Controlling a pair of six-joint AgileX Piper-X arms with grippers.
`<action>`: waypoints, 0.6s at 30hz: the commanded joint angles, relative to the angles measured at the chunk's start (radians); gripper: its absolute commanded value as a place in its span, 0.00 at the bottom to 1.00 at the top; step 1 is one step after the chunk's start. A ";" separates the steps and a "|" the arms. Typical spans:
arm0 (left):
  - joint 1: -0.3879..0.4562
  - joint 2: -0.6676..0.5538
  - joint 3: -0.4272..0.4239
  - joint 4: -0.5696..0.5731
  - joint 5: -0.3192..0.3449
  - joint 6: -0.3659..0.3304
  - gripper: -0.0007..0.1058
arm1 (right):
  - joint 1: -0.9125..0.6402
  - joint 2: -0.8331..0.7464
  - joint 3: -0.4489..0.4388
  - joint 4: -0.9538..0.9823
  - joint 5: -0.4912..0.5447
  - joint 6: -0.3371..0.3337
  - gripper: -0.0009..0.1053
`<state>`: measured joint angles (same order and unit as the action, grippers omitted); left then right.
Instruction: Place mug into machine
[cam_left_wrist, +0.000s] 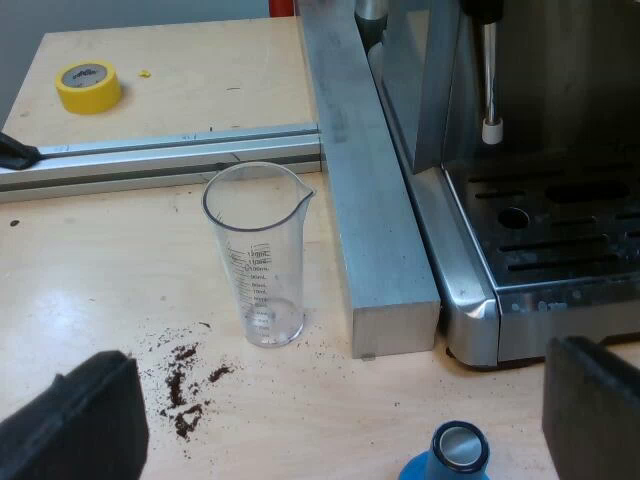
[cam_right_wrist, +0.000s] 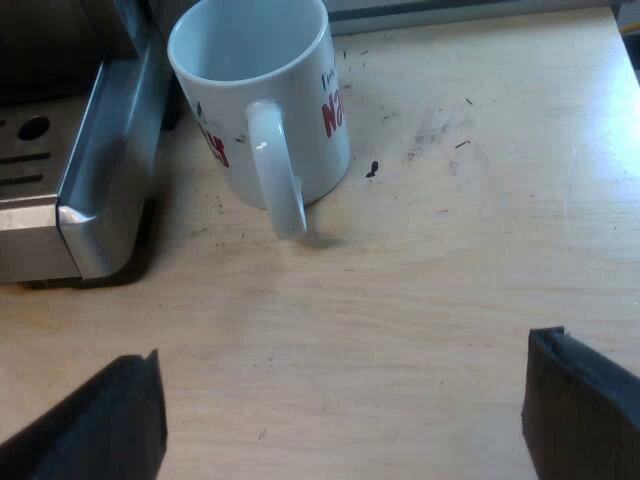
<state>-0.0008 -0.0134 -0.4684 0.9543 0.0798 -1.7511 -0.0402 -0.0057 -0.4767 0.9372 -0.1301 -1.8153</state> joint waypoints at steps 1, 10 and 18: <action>-0.001 -0.138 -0.003 -0.019 0.007 -0.001 0.77 | 0.000 -0.043 -0.003 -0.008 0.027 0.002 0.71; -0.004 -0.131 -0.015 -0.061 0.094 -0.071 0.77 | 0.000 -0.043 -0.025 -0.083 0.043 0.039 0.71; -0.076 -0.083 -0.038 -0.176 0.266 -0.103 0.77 | 0.000 0.044 -0.145 -0.042 0.029 0.015 0.59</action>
<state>-0.0694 -0.0134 -0.4991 0.8004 0.3215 -1.8416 -0.0402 0.0339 -0.6080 0.8892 -0.0937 -1.7881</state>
